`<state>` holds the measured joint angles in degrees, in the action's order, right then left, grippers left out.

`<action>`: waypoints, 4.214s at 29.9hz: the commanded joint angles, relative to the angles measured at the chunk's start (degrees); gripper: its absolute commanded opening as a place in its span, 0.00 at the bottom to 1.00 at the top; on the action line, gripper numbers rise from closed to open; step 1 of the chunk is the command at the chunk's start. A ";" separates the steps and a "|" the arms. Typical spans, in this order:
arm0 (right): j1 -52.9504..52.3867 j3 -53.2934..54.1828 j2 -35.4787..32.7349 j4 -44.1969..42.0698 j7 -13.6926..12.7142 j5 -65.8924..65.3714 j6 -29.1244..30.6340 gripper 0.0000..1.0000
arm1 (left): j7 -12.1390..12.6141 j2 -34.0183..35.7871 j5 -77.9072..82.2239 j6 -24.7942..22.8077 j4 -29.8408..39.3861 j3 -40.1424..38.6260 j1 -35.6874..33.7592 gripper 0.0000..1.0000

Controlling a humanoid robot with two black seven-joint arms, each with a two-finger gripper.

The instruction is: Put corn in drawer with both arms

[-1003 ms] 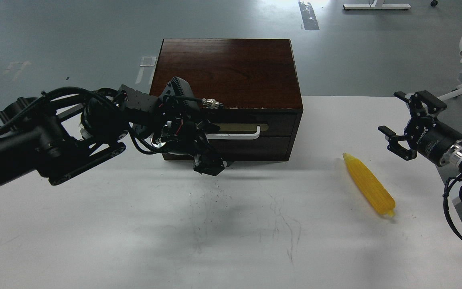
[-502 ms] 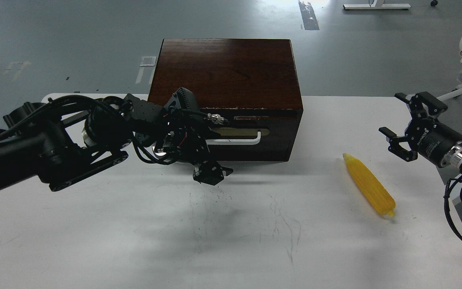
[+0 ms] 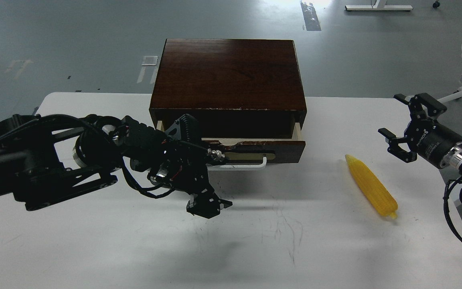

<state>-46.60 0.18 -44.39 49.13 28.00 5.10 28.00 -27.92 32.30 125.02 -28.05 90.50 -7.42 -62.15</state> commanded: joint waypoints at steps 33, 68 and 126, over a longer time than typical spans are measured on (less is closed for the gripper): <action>0.28 0.79 -2.11 -0.09 0.00 -0.09 0.00 1.00 | -0.08 12.86 -51.36 4.04 -0.59 -7.17 -3.07 0.99; -5.96 0.00 -5.45 3.60 0.00 -66.16 -0.31 1.00 | -0.08 10.94 -124.06 0.05 -36.89 -17.98 29.98 0.99; -62.29 -31.99 18.35 17.67 0.00 -83.23 -12.09 0.00 | -0.08 13.66 -123.97 0.05 -36.27 -19.65 29.90 0.99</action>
<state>-105.80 -29.59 -31.44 66.36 28.00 -75.98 18.21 -28.00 45.62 1.20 -28.00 54.08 -27.05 -32.26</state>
